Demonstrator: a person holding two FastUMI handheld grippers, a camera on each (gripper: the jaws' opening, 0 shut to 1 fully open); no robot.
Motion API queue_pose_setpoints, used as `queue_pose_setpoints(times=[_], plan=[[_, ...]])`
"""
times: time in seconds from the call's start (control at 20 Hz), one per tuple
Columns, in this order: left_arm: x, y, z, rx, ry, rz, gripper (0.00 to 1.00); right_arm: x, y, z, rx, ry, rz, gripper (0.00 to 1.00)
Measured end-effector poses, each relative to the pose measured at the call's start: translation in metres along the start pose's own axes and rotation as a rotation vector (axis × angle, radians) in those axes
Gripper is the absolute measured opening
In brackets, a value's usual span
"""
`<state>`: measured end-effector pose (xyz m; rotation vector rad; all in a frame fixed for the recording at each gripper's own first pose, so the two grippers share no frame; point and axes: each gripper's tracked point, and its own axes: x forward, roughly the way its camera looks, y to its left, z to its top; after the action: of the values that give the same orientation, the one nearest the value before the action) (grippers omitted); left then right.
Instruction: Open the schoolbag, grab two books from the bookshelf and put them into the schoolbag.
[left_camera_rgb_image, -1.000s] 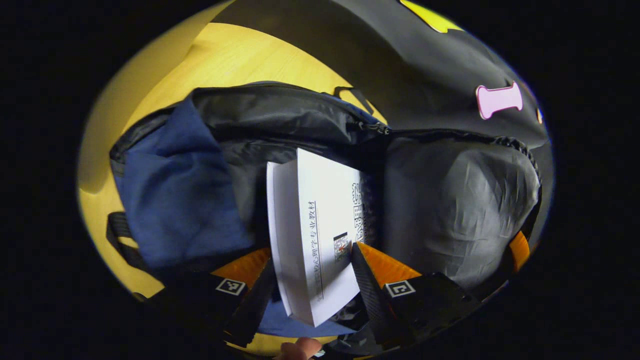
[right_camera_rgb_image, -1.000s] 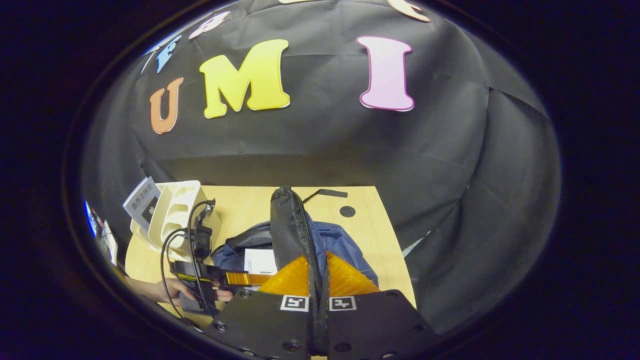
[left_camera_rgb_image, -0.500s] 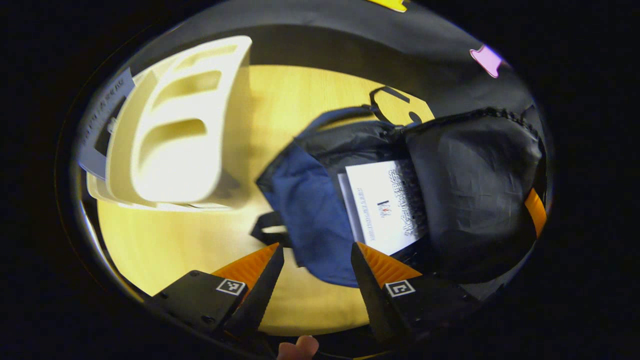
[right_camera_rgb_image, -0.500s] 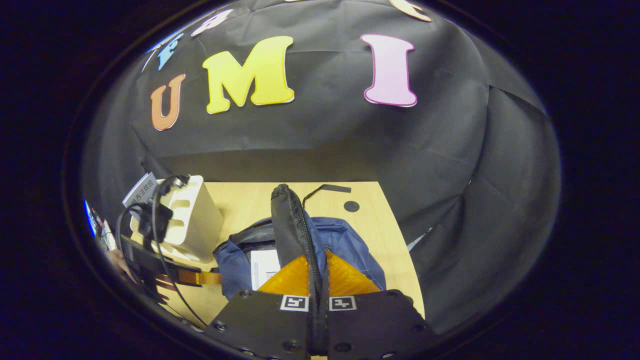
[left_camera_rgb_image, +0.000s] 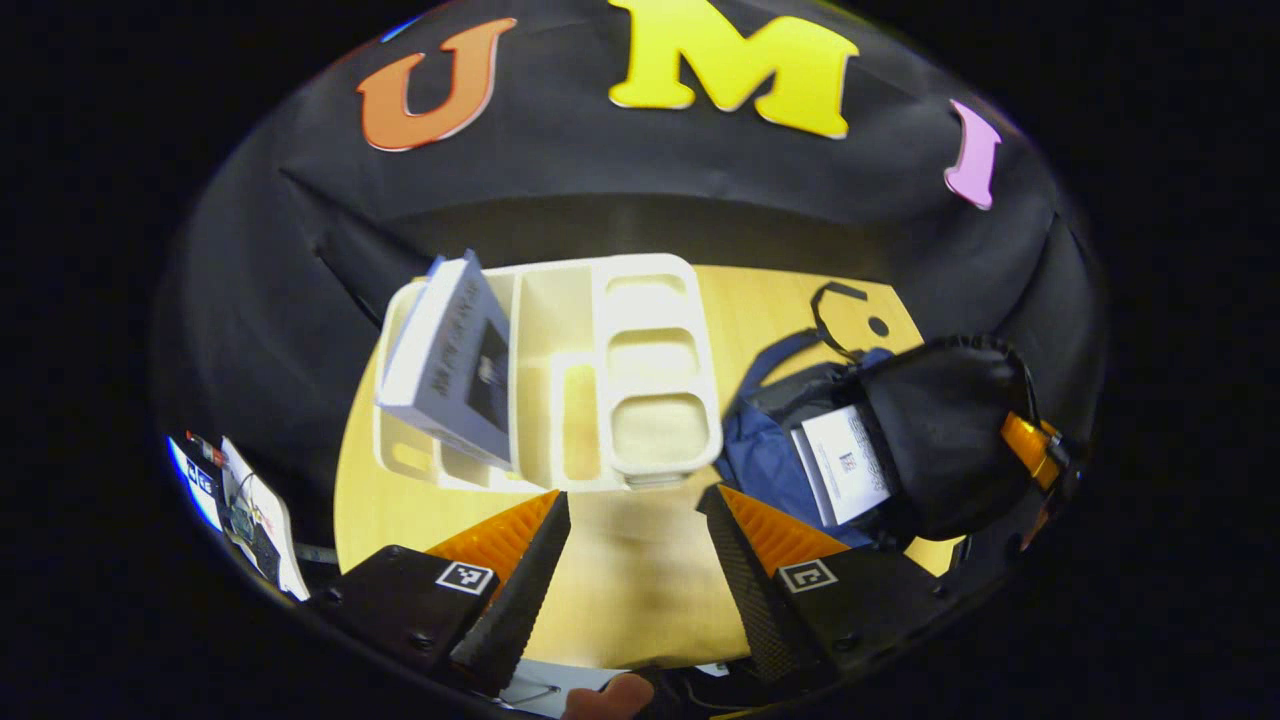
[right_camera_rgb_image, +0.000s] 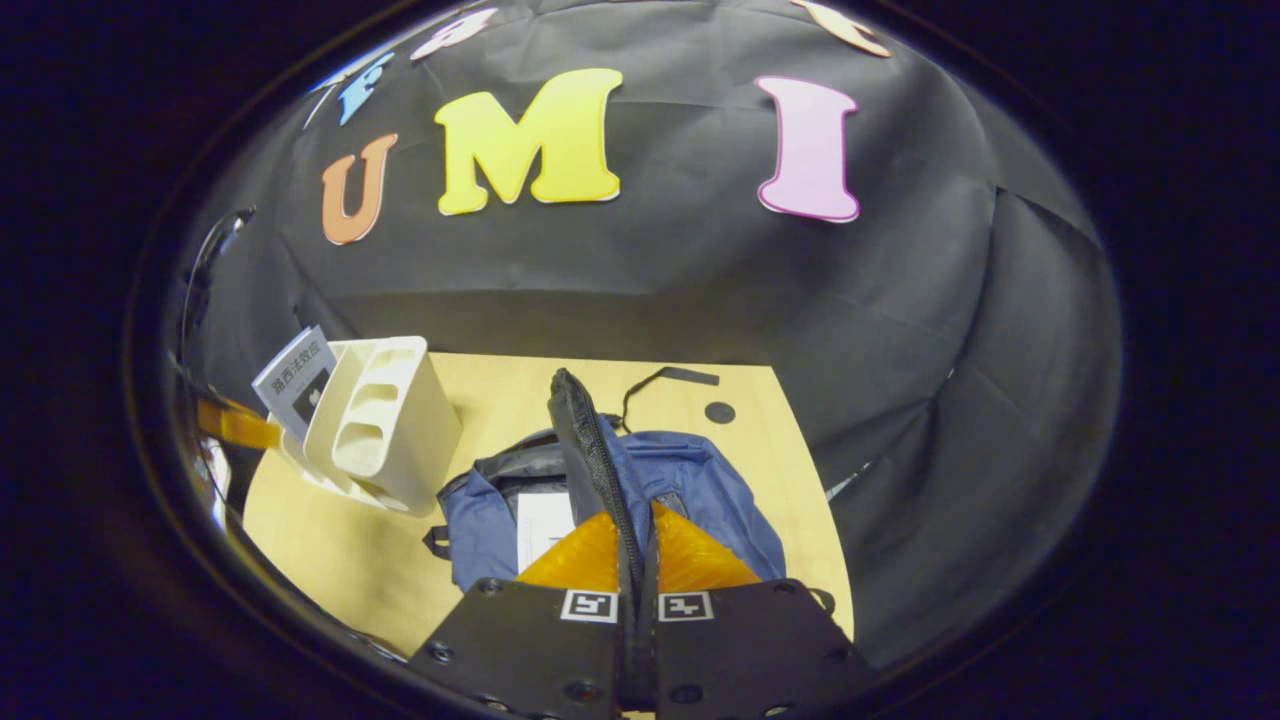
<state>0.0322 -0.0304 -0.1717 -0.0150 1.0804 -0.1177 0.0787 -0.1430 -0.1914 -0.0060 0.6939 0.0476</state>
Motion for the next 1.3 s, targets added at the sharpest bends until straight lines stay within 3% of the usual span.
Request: queue_pose_setpoints(times=[0.3, 0.5, 0.85, 1.05, 1.1, 1.3], plan=[[-0.032, 0.084, 0.069, -0.067, 0.010, 0.016, 0.92, -0.001, -0.003, 0.003, -0.017, -0.006, -0.018, 0.02], [-0.015, 0.104, 0.098, -0.097, 0.091, -0.042, 0.94, -0.001, -0.002, 0.004, -0.006, -0.003, -0.027, 0.02], [0.050, 0.122, 0.084, -0.082, 0.312, -0.085, 0.96, 0.003, -0.008, 0.004, 0.021, 0.014, -0.058, 0.00], [0.076, 0.129, 0.079, -0.065, 0.375, -0.080, 0.96, 0.005, -0.010, 0.003, 0.031, 0.023, -0.068, 0.00], [0.081, 0.129, 0.076, -0.065, 0.390, -0.077, 1.00, 0.006, -0.010, 0.002, 0.031, 0.025, -0.070, 0.00], [0.103, 0.131, 0.063, -0.056, 0.444, -0.058, 0.96, 0.009, -0.007, 0.001, 0.019, 0.029, -0.074, 0.02]])
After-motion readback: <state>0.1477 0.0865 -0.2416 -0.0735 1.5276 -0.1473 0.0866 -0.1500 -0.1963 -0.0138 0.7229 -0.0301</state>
